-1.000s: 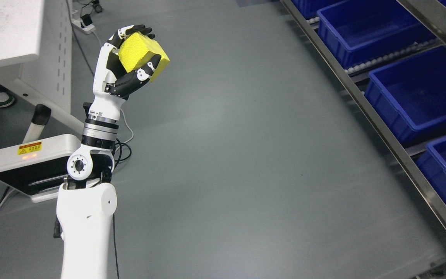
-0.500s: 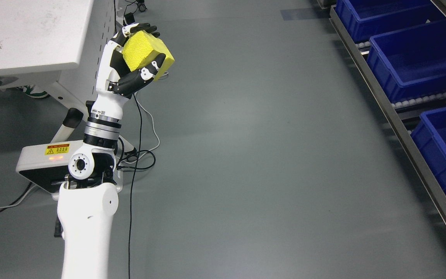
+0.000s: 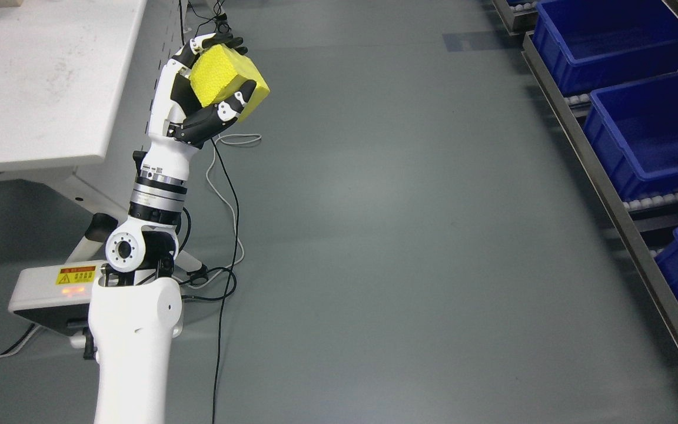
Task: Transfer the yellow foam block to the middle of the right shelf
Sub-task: 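Hold the cube in the left hand while turning toward the blue-bin shelf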
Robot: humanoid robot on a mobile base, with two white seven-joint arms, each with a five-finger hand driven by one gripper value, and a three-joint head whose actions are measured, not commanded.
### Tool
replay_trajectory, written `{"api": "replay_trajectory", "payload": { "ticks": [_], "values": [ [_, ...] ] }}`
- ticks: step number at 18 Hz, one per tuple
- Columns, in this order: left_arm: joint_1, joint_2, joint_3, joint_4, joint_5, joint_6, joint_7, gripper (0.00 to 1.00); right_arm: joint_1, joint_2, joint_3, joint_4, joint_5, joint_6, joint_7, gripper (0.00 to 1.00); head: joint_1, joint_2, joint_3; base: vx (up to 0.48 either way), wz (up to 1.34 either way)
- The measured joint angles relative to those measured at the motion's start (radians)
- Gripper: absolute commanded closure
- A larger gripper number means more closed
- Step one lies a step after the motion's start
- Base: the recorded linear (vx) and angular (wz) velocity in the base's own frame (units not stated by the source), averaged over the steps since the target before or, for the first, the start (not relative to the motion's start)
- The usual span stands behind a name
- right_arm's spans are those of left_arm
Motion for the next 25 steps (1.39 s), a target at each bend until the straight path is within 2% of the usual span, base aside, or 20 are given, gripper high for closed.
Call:
{"api": "replay_trajectory", "payload": {
  "ticks": [25],
  "values": [
    [-0.003,0.0,-0.032,-0.019,0.0,0.014,-0.008,0.7,0.0,0.0,0.0,0.0,0.0,0.0,-0.001,0.0,0.0,0.0,0.0,0.385,-0.07]
  ]
}}
